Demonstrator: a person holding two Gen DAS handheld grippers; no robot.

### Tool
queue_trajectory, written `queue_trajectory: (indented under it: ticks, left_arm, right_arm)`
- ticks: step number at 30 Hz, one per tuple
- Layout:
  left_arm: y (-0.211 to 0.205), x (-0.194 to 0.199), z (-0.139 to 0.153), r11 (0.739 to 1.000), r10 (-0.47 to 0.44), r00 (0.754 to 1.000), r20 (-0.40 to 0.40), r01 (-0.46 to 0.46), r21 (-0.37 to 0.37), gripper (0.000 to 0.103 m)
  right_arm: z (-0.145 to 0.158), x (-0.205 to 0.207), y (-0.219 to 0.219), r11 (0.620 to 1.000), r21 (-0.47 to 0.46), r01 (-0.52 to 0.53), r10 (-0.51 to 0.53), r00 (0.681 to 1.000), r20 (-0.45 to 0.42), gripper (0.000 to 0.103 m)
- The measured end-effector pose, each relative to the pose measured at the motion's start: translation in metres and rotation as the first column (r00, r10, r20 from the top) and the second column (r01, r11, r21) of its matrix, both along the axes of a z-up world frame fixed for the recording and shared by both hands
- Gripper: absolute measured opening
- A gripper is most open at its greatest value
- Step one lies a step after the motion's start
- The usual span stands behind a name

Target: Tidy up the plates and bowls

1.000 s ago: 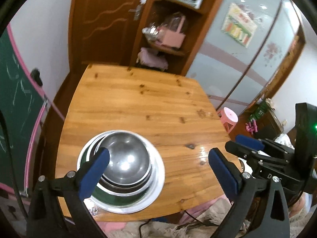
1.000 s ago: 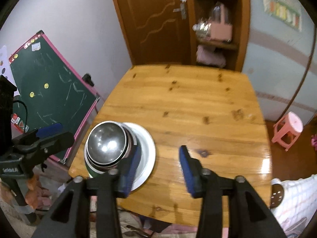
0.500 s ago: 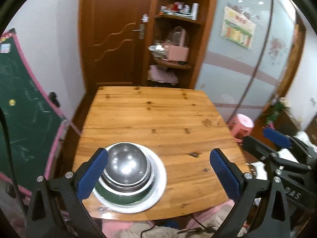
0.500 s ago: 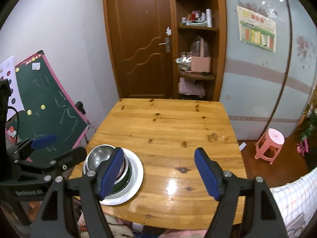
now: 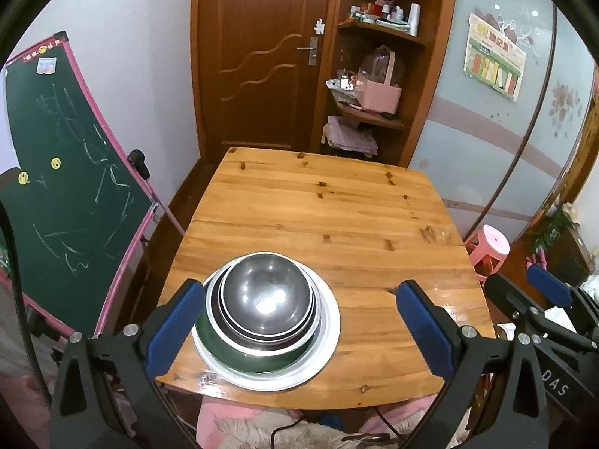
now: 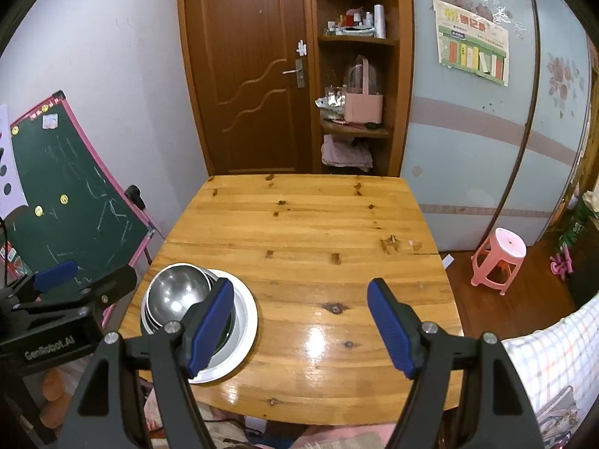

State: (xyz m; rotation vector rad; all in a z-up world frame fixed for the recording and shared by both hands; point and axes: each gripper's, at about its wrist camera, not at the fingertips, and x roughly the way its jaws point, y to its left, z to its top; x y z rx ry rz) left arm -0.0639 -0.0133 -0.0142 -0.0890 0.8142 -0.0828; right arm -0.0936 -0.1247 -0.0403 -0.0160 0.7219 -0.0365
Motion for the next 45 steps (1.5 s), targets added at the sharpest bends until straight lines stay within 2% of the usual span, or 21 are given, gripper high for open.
queue_trajectory:
  ticks: [18, 45]
  left_arm:
    - [-0.010, 0.000, 0.000, 1.000, -0.018, 1.000, -0.003, 0.018, 0.012, 0.102]
    - [-0.009, 0.002, 0.000, 0.999, 0.001, 1.000, -0.007, 0.000, 0.054, 0.102]
  right_arm:
    - [-0.003, 0.003, -0.010, 0.998, -0.023, 0.051, -0.051, 0.998, -0.028, 0.074]
    - [-0.008, 0.009, -0.010, 0.999, -0.006, 0.041, -0.041, 0.998, -0.040, 0.074]
